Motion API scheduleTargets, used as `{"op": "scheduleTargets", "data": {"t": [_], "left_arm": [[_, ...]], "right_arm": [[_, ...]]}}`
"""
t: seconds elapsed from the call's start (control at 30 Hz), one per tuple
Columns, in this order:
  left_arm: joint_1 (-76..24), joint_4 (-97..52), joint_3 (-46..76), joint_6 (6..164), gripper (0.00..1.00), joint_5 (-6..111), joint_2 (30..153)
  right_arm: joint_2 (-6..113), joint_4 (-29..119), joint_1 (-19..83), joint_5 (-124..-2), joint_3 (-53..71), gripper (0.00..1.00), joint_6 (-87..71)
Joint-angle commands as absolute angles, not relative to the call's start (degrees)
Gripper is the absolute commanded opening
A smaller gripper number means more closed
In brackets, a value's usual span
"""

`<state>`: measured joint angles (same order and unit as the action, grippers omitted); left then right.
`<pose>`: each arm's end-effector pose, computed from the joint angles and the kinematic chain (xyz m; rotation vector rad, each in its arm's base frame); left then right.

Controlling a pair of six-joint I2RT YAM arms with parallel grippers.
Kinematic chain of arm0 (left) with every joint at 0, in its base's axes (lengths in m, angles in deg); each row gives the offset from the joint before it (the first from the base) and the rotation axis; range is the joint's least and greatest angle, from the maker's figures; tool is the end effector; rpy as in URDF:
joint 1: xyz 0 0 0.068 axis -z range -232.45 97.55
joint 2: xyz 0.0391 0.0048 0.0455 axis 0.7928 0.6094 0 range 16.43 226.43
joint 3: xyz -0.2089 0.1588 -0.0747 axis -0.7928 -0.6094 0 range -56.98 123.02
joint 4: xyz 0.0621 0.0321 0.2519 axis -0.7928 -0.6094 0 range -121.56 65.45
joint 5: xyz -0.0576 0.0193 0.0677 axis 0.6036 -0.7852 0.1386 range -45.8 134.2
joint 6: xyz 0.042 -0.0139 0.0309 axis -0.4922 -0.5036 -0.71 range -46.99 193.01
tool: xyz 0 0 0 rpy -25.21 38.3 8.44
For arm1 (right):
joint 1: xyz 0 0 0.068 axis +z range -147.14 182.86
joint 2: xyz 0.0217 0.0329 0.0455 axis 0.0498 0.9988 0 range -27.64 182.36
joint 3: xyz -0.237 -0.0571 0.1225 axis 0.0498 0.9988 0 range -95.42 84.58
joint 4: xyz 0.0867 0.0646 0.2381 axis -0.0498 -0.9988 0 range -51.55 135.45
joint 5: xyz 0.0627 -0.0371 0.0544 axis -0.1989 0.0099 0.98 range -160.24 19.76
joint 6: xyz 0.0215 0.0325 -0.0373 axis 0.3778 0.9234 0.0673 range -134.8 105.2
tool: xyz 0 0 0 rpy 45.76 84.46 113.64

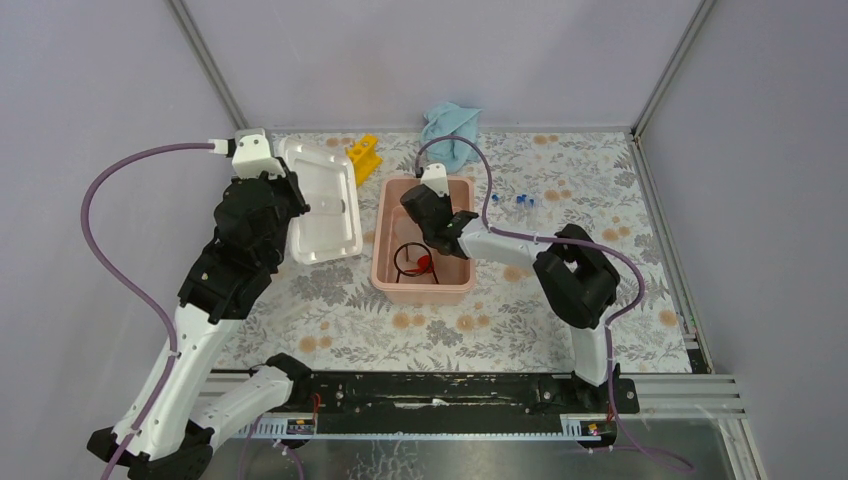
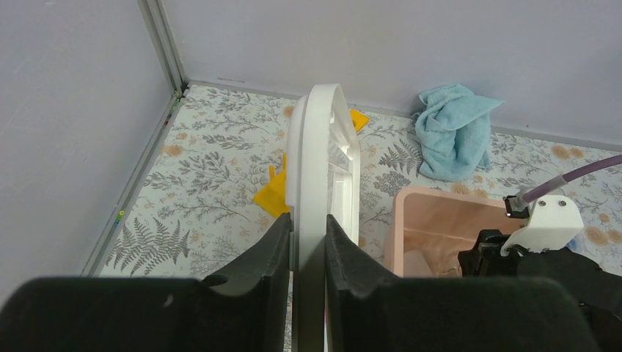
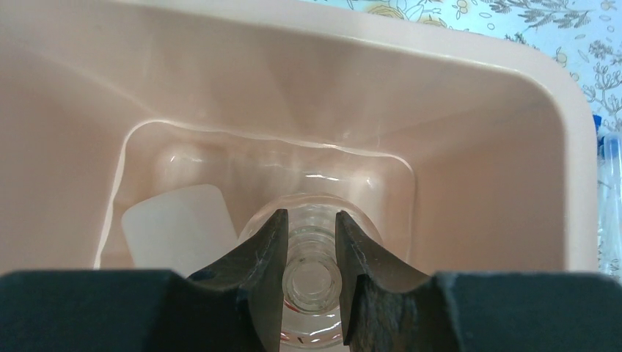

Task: Organize the chemistry lab equipment
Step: Place the chemistry item in the storage box.

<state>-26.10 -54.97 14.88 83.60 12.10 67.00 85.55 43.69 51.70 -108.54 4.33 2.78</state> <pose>0.1532 -0.0548 0.4457 -0.1752 1.6965 0.0048 0.3102 0.3214 0.2152 -0.1886 2.0252 -0.0073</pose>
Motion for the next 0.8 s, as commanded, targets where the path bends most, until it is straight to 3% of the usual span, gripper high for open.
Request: {"op": "scheduleTargets", "data": {"t": [0.0, 0.13, 0.43, 0.77], "left_arm": [[-26.2, -50.3, 14.8, 83.8, 0.00, 12.6, 66.2], [-26.1, -50.8, 14.9, 83.9, 0.00, 12.6, 65.9], [-26.1, -51.8, 15.4, 84.3, 0.00, 13.1, 65.6], [-26.1, -52.1, 15.7, 84.6, 0.00, 13.3, 65.4]], "right_arm": [[85.5, 48.2, 50.3, -111.4, 4.6, 0.00, 8.2], [86.3, 47.9, 50.3, -111.9, 4.3, 0.00, 9.9], [87.5, 46.7, 50.3, -112.4, 3.9, 0.23, 11.4], [87.0, 45.9, 50.3, -112.3, 3.8, 0.43, 10.6]]}}
